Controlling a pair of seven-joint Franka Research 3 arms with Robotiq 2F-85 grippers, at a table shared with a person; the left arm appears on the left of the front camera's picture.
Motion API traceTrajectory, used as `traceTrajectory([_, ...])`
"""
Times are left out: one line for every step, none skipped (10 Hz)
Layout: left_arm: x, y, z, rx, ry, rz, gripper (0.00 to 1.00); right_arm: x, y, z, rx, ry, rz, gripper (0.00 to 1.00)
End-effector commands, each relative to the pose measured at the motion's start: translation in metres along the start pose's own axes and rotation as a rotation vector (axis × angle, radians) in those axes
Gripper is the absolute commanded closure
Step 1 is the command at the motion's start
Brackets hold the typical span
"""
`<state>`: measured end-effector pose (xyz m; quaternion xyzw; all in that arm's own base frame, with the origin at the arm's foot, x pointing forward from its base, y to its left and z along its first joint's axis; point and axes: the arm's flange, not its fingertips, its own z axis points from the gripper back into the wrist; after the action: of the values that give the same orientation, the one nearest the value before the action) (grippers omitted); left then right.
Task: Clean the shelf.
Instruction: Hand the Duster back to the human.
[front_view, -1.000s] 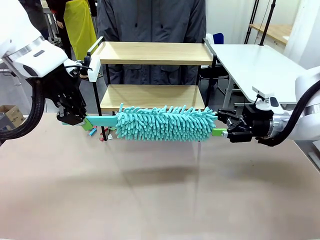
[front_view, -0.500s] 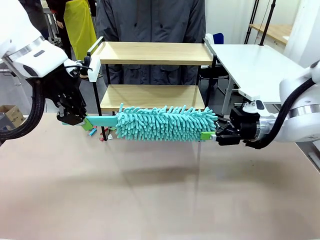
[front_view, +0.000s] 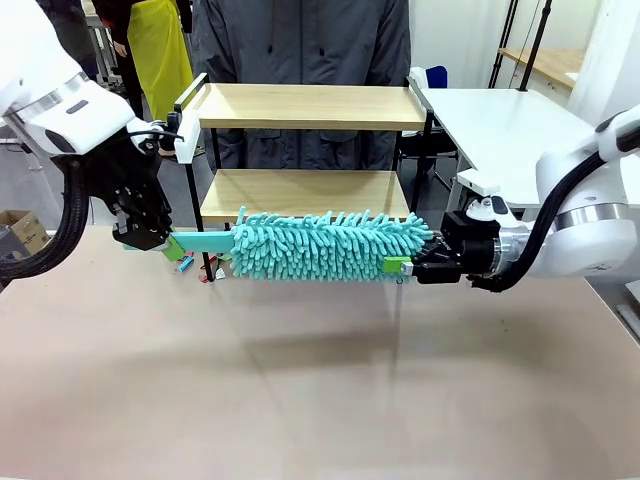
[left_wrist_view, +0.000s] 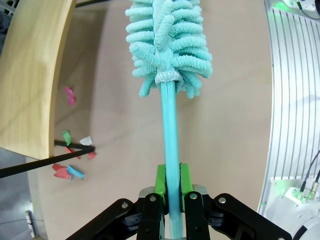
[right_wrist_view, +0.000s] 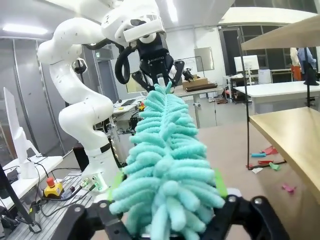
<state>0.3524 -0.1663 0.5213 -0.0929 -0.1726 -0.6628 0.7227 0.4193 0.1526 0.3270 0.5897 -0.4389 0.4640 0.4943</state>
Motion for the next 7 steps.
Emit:
traceTrajectory([0.0021,-0.0021,0.002,0.003,0.006,0.009,0.87,0.0037,-0.006,-0.0021,0.004,-0.026,-0.053,0.94])
traceTrajectory([0.0021,-0.0021,0.002,0.003,0.006,0.009,0.87,0.0028,-0.0066,-0.0011,0.009,-0.026,-0.058,1.0])
traceTrajectory([0.0021,-0.0021,0.002,0.003,0.006,0.009,0.87,0.0021,-0.0065,-0.0004,0.013,-0.021,-0.06,1.0])
traceTrajectory([0.0021,-0.0021,0.002,0.003,0.006,0.009,0.87,0.0018,-0.007,0.0006,0.017,-0.017,-0.059,1.0])
traceTrajectory([0.0021,-0.0021,0.002,0.003,0.006,0.009,0.87,0.0017,-0.0066,0.0013,0.022,-0.011,-0.056,0.96])
traceTrajectory([0.0021,-0.0021,0.002,0.003,0.006,0.009,0.87,0.001,-0.0061,0.0017,0.024,-0.001,-0.051,1.0])
traceTrajectory([0.0021,-0.0021,0.002,0.003,0.006,0.009,0.87,0.0012,-0.0065,0.0025,0.019,0.009,-0.043,1.0])
